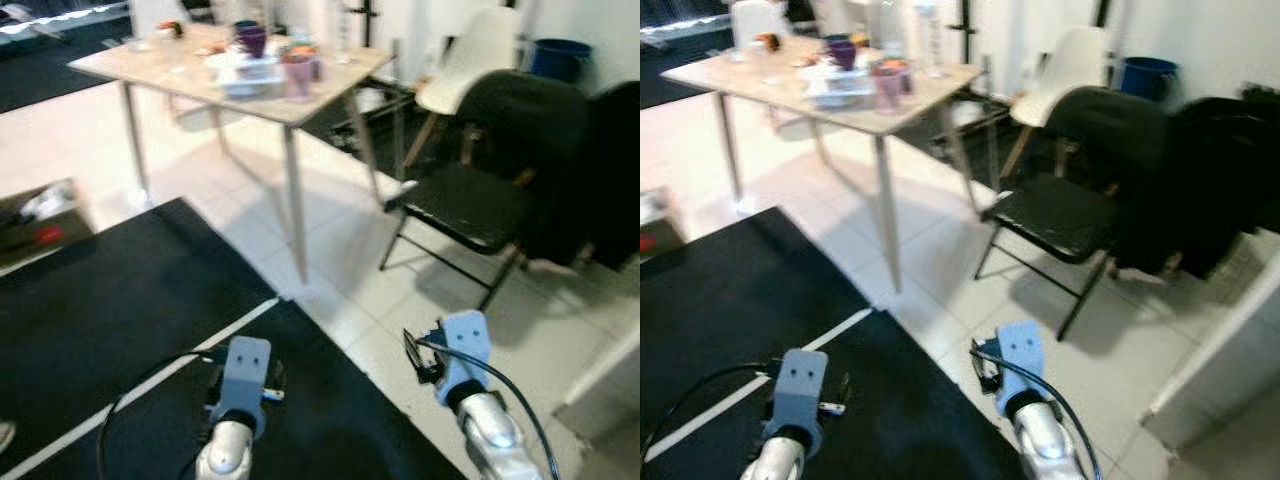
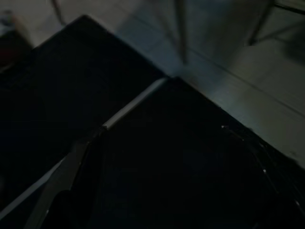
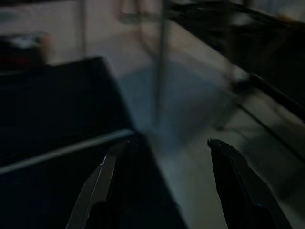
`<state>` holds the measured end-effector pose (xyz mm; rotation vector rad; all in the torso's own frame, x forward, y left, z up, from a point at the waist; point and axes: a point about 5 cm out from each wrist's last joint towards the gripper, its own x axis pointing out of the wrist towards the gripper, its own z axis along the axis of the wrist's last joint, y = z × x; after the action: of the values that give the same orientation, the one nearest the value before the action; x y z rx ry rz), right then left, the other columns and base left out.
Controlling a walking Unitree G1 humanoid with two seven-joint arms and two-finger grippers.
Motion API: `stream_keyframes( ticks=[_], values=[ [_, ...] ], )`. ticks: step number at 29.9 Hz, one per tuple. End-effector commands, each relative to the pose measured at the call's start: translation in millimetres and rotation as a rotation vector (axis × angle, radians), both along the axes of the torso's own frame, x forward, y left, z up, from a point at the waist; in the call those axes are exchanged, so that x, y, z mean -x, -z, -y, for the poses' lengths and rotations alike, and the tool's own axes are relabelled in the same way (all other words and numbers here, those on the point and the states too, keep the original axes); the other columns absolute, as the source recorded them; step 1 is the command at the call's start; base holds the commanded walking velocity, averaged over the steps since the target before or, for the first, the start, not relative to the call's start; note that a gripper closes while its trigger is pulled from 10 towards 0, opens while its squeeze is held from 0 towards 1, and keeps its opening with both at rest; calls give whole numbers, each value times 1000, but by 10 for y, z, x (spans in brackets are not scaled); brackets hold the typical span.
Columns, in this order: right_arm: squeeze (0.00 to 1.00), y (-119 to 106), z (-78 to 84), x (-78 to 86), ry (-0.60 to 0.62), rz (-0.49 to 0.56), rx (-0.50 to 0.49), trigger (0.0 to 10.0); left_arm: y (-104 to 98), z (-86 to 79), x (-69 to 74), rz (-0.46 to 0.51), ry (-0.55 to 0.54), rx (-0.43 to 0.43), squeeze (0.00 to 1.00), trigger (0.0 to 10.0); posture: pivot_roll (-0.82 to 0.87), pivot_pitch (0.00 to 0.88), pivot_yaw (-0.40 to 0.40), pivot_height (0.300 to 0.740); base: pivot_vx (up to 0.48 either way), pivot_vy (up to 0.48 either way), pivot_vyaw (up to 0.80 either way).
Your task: Restocking fridge
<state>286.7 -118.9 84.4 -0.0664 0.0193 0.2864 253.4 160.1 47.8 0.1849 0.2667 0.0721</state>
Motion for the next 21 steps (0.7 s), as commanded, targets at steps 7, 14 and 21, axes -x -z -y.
stream_keyframes(
  ticks=[7, 14, 21],
  values=[
    [0, 43, 65, 18, 12, -12, 13, 10000, 56, 13, 42, -22, 9, -10, 0, 10000, -90, 143, 30, 710, 365, 0, 624],
    [0, 37, 62, 1, 12, -8, 16, 10000, 36, -4, 7, -13, 0, -9, 0, 10000, -87, 136, 30, 710, 365, 0, 566],
    [0, 34, 56, -12, 10, -6, 17, 10000, 30, -28, -21, -7, -6, -13, 0, 10000, -82, 121, 30, 710, 363, 0, 463]
  ],
)
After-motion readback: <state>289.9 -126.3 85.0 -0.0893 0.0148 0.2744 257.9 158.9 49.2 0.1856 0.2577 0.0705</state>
